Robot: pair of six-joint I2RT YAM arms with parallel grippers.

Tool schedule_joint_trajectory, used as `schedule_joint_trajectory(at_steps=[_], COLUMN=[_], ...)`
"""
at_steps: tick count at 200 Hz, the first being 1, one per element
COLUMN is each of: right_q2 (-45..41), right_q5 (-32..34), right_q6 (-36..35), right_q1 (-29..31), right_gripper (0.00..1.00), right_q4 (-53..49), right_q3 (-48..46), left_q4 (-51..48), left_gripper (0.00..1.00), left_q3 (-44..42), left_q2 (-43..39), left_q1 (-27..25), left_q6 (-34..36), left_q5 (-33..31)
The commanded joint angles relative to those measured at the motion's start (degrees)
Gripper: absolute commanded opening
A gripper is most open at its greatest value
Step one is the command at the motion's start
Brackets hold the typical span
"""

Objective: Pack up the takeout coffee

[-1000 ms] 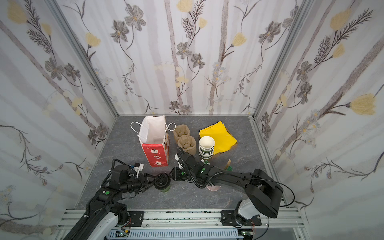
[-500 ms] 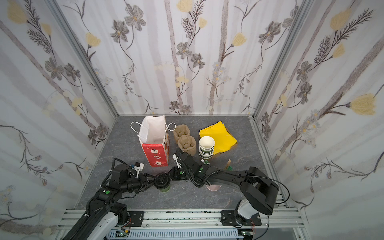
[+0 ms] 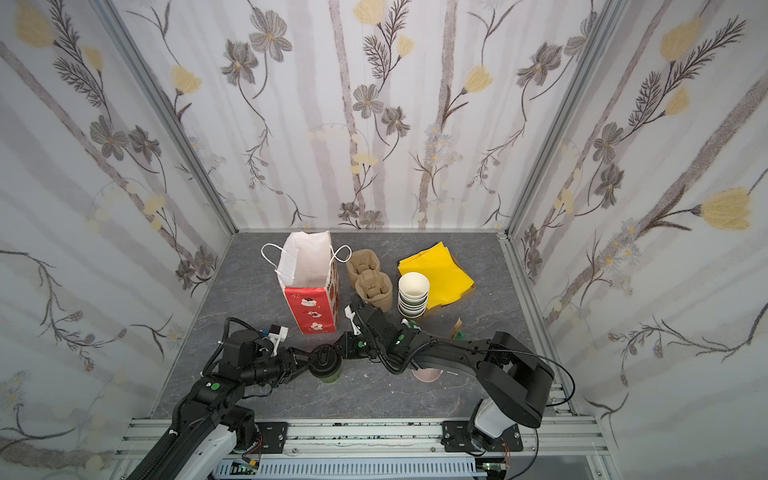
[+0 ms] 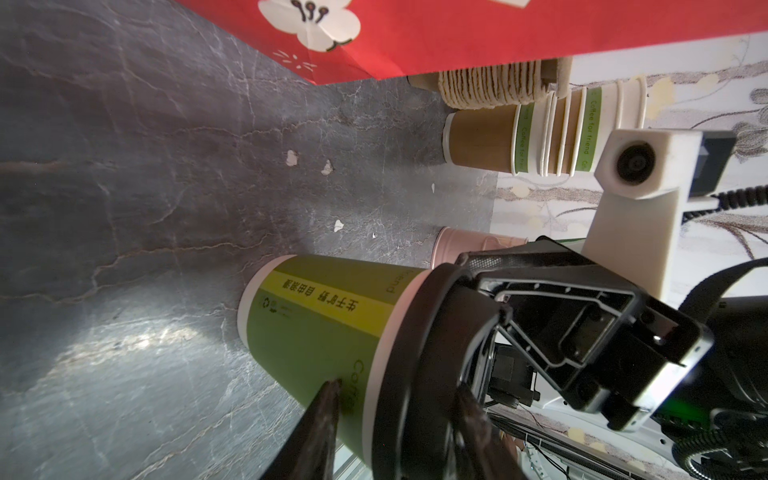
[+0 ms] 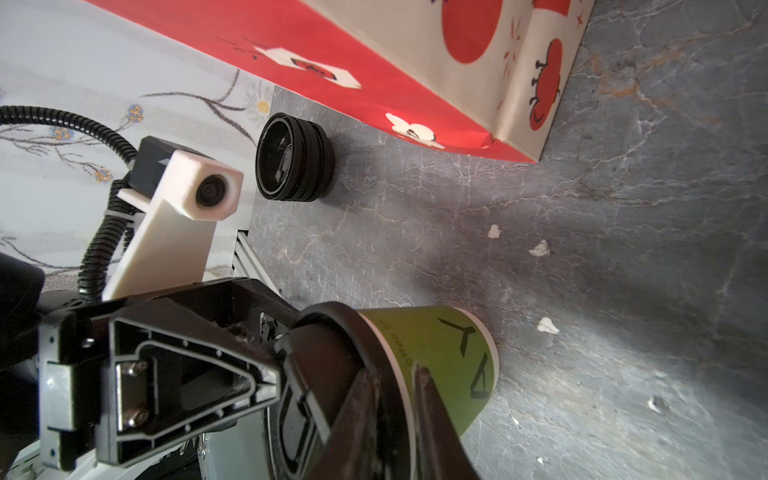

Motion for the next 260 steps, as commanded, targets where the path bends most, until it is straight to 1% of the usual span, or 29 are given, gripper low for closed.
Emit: schedule_joint_trajectory(at_steps=[1,8,27,41,56,92,118,135,150,169,188,217,230,260], right_q2=[-0.8,-1.4,-3.7,-5.1,-5.9,-5.2,-4.1,-4.0,-3.8,-3.7,-3.8,-4.0,-4.2,-3.8], right_q5=[-1.1,-0.7,1.9,3.9,4.3,1.6,-0.5,-1.8,-2.3,-2.5,-2.1,-1.9,-1.7,-2.0], right_q6=[-1.9,-2.2,-3.2,-4.7,-5.7,-6.8,-8.9,-8.7,-8.2,-8.3,-8.4,-8.1,-8.1,-7.9], right_q1=[0.3,0.3,0.2,0.1,0.0,0.2,0.9,1.2,1.3,1.3,1.3,1.5,1.5,1.8], right_gripper=[0.32,0.35,0.38,0.44,0.50,0.57,0.64,0.66,0.66,0.66,0.65,0.64,0.64,0.62], right_q4=[-4.9,-5.2,-6.2,-8.2,-9.4,-10.1,-11.8,-10.5,-9.6,-10.3,-10.7,-10.8,-10.6,-9.5], right_q3=[2.2,2.9,3.8,4.7,5.3,5.1,6.1,4.8,3.7,4.0,4.1,3.7,3.5,2.8], left_q4=[-3.5,-3.5,-3.5,-3.5,-3.5,-3.4,-3.5,-3.5,-3.5,-4.9,-7.6,-12.3,-13.7,-16.6], left_gripper=[0.44,0.44,0.44,0.45,0.48,0.62,0.71,0.75,0.75,0.70,0.61,0.54,0.50,0.41], left_q3=[-0.4,-0.3,-0.5,-0.6,-0.7,1.9,5.0,6.5,7.5,7.9,7.6,7.3,7.3,7.8], left_q2=[-0.2,-0.6,-1.4,-1.8,-2.0,-2.9,-3.4,-4.2,-4.5,-4.7,-3.8,-3.8,-4.1,-4.7], left_q1=[-0.3,-0.3,-0.4,-0.4,-0.4,-0.4,-0.4,-0.4,-0.4,-0.4,-0.4,-0.4,-0.5,-0.7], left_q6=[-0.7,-0.9,-1.7,-1.9,-1.8,-1.3,-1.5,-1.7,-2.2,-3.1,-2.9,-1.6,-1.1,-0.2], left_q5=[-1.7,-1.9,-2.5,-2.6,-2.3,-3.7,-3.1,-3.4,-3.4,-5.3,-8.0,-11.2,-11.2,-9.0])
